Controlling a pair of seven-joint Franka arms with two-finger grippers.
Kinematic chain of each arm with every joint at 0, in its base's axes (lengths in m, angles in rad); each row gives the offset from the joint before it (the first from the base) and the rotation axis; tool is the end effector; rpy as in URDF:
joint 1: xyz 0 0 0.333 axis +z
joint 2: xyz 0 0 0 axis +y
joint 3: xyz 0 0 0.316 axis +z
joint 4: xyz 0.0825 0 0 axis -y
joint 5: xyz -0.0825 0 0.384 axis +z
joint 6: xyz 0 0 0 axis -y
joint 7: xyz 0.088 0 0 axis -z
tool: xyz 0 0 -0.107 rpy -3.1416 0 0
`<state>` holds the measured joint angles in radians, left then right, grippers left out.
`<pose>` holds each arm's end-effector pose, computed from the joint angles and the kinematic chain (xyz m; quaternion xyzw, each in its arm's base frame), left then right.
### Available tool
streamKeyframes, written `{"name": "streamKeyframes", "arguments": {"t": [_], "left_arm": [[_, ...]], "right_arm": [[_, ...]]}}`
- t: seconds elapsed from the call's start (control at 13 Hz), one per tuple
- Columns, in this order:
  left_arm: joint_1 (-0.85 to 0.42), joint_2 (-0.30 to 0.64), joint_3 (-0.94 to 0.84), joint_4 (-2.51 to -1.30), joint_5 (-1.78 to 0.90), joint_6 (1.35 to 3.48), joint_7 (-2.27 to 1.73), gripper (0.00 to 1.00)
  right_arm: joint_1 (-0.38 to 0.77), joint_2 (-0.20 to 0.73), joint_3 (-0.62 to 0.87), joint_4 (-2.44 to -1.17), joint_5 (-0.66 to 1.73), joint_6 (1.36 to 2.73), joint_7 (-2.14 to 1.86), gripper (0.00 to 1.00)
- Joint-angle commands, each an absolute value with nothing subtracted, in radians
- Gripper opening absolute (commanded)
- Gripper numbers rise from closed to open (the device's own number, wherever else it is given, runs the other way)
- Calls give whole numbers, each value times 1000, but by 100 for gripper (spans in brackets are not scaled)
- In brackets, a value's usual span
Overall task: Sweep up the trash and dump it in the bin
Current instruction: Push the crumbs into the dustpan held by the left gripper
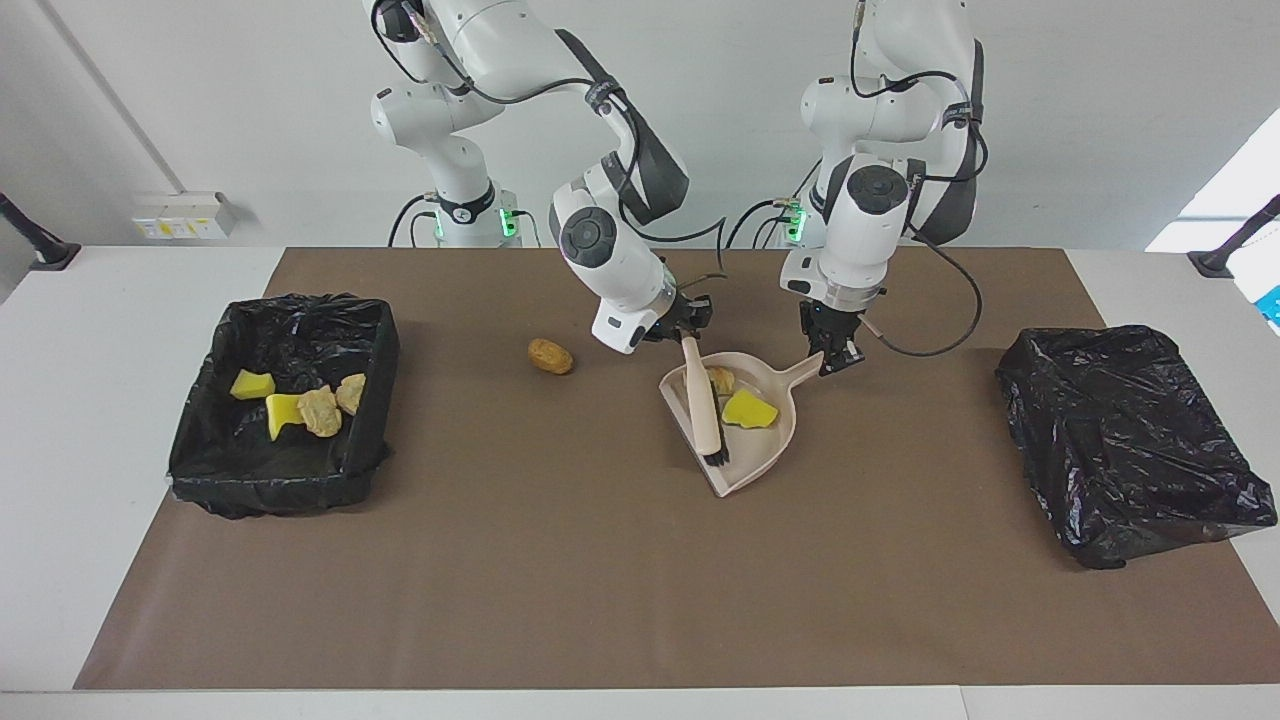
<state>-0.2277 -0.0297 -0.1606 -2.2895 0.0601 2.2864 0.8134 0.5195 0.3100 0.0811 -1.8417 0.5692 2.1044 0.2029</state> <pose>0.4751 -0.1930 0.3661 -0.8134 0.5810 -0.0074 0.0275 0.5057 0.3735 0.3634 -0.9670 -0.0419 0.1196 0.2211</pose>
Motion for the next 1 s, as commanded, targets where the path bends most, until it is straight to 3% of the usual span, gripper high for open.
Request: {"name": "streamKeyframes", "arguments": {"t": [0.0,0.54,0.69,0.92], "left_arm": [[-238,-25,-153,-2279,52,2277,796,0],[-313,-41,-160,-2279,54,2201,888,0],[-328,-41,-160,-2279,54,2206,887,0],[-328,-41,-160,-2279,54,2203,876,0]], "right_arm": [[497,292,74,-1815,592,2054,213,0],[377,101,63,-1845,246,1722,403,0],[390,36,72,-1934,122,1706,547,0],[382,-49,74,-2072,115,1692,746,0]]}}
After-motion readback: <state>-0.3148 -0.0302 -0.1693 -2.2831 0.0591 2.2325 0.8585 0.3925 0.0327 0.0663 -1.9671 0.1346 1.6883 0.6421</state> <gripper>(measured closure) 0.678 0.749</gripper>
